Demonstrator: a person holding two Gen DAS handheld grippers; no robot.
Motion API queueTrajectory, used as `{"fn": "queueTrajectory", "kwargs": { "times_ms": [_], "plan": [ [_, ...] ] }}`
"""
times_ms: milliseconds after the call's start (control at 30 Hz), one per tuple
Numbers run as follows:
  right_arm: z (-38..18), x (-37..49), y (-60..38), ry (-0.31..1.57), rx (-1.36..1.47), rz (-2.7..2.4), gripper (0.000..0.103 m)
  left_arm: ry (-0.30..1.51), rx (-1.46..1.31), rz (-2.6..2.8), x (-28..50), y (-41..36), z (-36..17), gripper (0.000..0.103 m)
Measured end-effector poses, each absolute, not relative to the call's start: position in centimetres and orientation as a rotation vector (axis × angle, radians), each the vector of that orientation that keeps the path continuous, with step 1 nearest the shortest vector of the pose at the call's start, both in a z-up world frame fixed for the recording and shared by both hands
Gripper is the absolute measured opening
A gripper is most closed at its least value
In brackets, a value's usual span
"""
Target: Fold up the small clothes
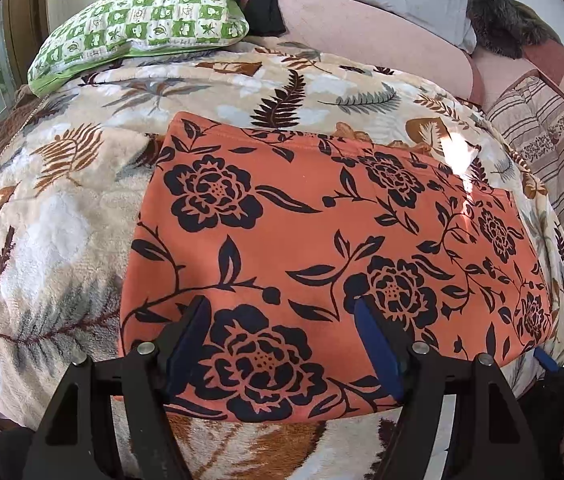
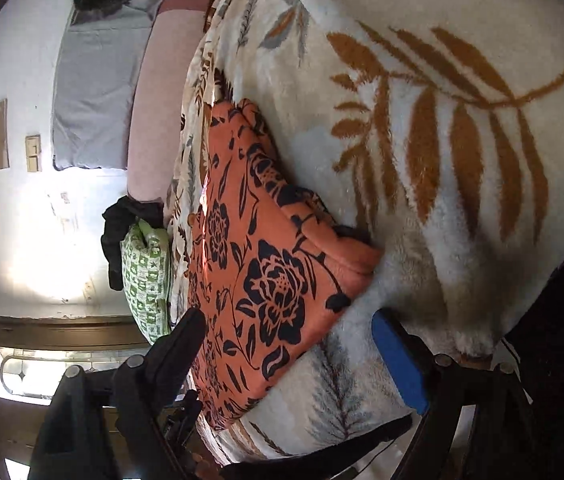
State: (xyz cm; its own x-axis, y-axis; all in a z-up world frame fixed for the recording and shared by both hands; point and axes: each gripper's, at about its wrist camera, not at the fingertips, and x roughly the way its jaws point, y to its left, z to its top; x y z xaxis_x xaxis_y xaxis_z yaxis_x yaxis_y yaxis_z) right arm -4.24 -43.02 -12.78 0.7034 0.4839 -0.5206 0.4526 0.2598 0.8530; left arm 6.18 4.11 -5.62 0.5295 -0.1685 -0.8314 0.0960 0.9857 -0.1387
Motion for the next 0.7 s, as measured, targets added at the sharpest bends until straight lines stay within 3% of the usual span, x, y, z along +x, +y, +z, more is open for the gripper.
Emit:
{"fn": "queueTrajectory", "kwargs": {
  "times_ms": [133, 200, 233, 267, 300, 433, 533, 567, 633, 700],
  "plan": [
    [-12.3, -2.9, -43.6, 0.858, 1.316, 0.015, 0.088, 0.999, -0.070, -0.154, 6.1, 3.8, -5.5, 0.075],
    [-12.7, -2.6, -43.9, 0.847, 1.347, 0.024, 0.081, 0.999, -0.066, -0.153, 6.0, 3.8, -5.5, 0.075],
    [-12.5, -2.4, -44.0, 0.856, 1.322, 0.020, 0.071, 0.999, -0.060, -0.151, 6.0, 3.7, -5.5, 0.075],
    [-12.3, -2.3, -44.0, 0.861, 1.306, 0.011, 0.032, 1.001, -0.050, -0.149, 6.0, 3.6, -5.6, 0.075],
    [-11.8, -2.6, -44.0, 0.856, 1.288, -0.007, 0.010, 1.000, -0.043, -0.149, 6.0, 3.6, -5.6, 0.075],
    [-7.8, -2.6, -41.8, 0.842, 1.044, -0.023, 0.010, 1.009, -0.017, -0.139, 6.3, 3.3, -6.3, 0.075],
    [-12.1, -2.0, -42.3, 0.987, 1.095, -0.080, 0.015, 1.047, -0.010, -0.142, 6.6, 3.2, -7.6, 0.075],
    [-12.4, -2.5, -42.9, 0.952, 1.162, -0.067, 0.016, 1.037, 0.002, -0.145, 6.5, 3.2, -7.7, 0.075],
    [-10.8, -2.9, -43.4, 0.934, 1.139, -0.060, 0.031, 1.025, 0.009, -0.146, 6.3, 3.2, -7.8, 0.077],
    [-8.3, -3.2, -43.9, 0.883, 1.052, -0.066, 0.080, 1.017, 0.012, -0.153, 6.3, 3.2, -7.9, 0.080]
  ]
}}
